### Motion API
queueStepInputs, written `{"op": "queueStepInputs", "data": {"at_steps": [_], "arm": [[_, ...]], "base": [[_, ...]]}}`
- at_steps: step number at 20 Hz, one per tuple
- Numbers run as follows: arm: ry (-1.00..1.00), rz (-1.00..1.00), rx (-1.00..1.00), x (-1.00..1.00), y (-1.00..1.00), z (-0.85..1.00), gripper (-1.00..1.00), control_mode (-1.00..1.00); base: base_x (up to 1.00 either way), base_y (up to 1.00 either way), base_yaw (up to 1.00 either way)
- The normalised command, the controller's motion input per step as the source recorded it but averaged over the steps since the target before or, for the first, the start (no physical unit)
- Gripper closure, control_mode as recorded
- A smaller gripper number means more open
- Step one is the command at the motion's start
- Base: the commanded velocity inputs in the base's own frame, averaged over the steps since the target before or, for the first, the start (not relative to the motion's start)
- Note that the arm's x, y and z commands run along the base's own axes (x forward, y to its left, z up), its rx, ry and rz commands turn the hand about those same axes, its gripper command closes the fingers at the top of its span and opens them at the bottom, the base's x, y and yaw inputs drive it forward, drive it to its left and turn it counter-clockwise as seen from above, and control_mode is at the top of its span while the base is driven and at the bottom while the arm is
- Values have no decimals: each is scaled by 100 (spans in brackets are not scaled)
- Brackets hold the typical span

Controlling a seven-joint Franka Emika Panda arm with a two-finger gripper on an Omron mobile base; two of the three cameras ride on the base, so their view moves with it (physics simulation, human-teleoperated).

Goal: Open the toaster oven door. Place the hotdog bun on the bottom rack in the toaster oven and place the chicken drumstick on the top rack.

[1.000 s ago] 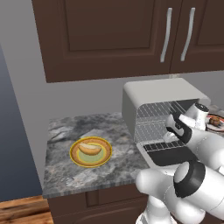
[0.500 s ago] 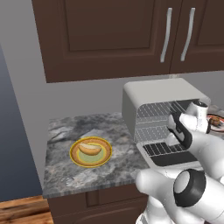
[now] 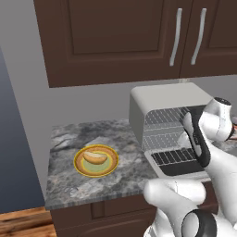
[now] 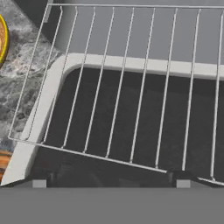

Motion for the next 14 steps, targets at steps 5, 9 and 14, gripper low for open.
{"op": "queueStepInputs", "data": {"at_steps": [5,9,14], "arm": [[-11,0,-11,-11,83,23,-100,-100],[-15,0,-14,0,93,13,-100,-100],[-17,0,-13,5,94,2,-100,-100]], "base": [[0,0,0],[0,0,0],[0,0,0]]}}
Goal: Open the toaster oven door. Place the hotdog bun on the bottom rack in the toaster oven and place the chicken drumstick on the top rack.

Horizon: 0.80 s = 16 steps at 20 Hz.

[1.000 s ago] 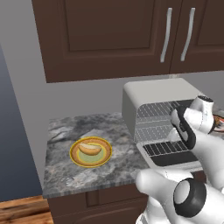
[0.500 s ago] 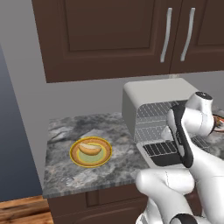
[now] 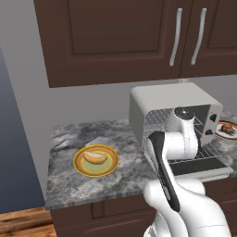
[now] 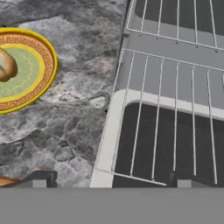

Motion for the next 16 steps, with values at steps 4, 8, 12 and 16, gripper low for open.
{"op": "queueStepInputs", "data": {"at_steps": [4,8,12,16], "arm": [[-20,0,-5,23,94,1,-100,-100],[-12,0,-3,35,90,0,-100,-100],[-7,0,0,34,79,0,-100,-100],[-3,3,0,42,68,0,-100,-100]], "base": [[0,0,0],[0,0,0],[0,0,0],[0,0,0]]}}
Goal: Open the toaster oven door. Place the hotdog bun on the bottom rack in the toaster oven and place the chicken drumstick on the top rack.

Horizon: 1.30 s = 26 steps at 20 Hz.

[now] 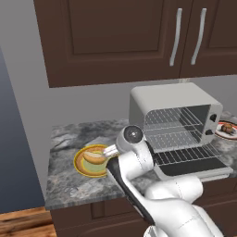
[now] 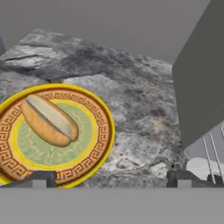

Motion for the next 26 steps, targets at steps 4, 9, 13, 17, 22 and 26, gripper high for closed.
{"op": "queueStepInputs", "data": {"at_steps": [4,9,13,17,22,26], "arm": [[9,13,0,23,46,11,-100,-100],[32,18,0,7,31,16,-100,-100],[9,16,-5,20,40,-8,-100,-100],[7,2,-23,31,42,-30,-100,-100],[4,1,-26,16,37,-29,-100,-100],[7,4,-14,11,20,-22,-100,-100]], "base": [[0,0,0],[0,0,0],[0,0,0],[0,0,0],[0,0,0],[0,0,0]]}}
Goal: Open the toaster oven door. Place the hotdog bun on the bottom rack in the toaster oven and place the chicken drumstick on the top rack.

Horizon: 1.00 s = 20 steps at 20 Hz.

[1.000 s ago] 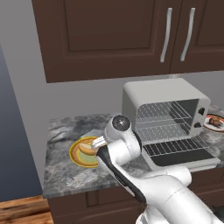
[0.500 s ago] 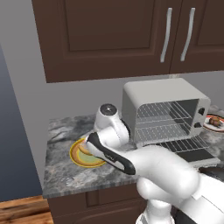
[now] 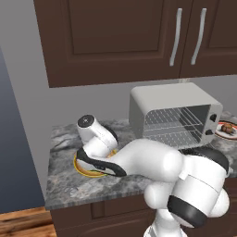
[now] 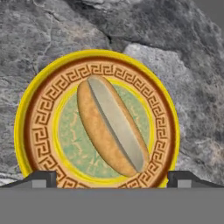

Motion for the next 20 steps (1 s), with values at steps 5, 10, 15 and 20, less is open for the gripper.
{"op": "queueStepInputs", "data": {"at_steps": [5,10,15,20], "arm": [[5,4,-10,16,-1,-30,-100,-100],[0,3,-5,17,-4,-33,-100,-100],[0,1,0,20,0,-31,-100,-100],[0,0,0,23,-2,-23,-100,-100]], "base": [[0,0,0],[0,0,0],[0,0,0],[0,0,0]]}}
